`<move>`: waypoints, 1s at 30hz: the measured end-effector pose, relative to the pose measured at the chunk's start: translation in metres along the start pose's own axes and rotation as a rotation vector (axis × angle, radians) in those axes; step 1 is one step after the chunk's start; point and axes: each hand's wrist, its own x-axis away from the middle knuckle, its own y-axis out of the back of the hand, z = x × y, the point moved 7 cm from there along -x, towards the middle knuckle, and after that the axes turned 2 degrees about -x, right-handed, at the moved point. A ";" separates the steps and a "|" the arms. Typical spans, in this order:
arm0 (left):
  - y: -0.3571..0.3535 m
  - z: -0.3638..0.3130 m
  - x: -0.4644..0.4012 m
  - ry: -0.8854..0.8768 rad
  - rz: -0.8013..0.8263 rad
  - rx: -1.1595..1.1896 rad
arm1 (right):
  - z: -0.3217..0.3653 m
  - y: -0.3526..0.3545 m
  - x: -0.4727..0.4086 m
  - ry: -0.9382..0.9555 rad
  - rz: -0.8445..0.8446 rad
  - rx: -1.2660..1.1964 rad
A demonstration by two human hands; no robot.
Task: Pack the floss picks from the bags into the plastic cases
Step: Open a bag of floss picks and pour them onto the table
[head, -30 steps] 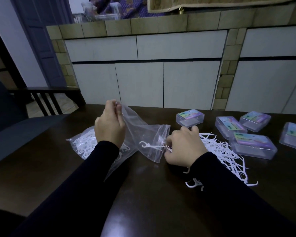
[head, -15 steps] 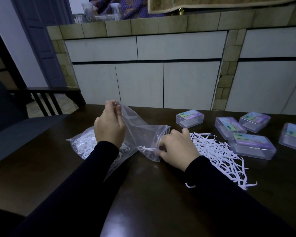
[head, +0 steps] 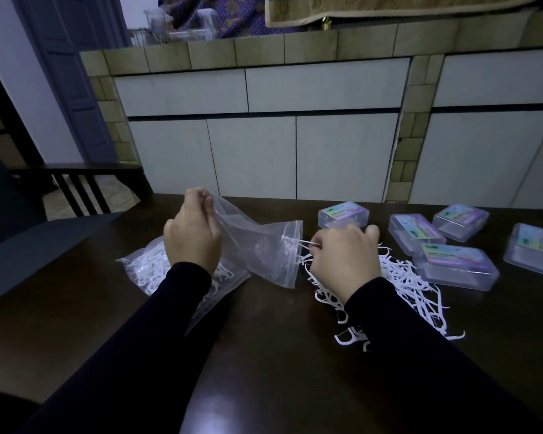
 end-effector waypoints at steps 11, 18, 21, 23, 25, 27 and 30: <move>0.004 0.002 -0.002 0.016 -0.057 0.036 | 0.011 -0.015 0.001 0.144 0.137 -0.035; 0.016 0.014 -0.003 0.166 -0.195 0.239 | 0.002 -0.023 -0.002 0.075 0.173 0.008; 0.021 0.011 -0.004 0.188 -0.276 0.381 | -0.001 -0.019 -0.003 0.068 0.158 -0.009; 0.019 0.007 -0.003 0.180 -0.278 0.438 | -0.003 -0.015 -0.004 0.066 0.134 -0.042; 0.014 -0.001 -0.001 0.143 -0.251 0.477 | -0.008 -0.008 -0.007 0.027 0.023 -0.187; 0.009 -0.010 0.002 0.090 -0.211 0.499 | -0.018 0.002 -0.008 -0.076 -0.086 -0.537; -0.001 -0.019 0.006 0.052 -0.120 0.571 | -0.020 0.008 -0.005 -0.111 -0.130 -0.898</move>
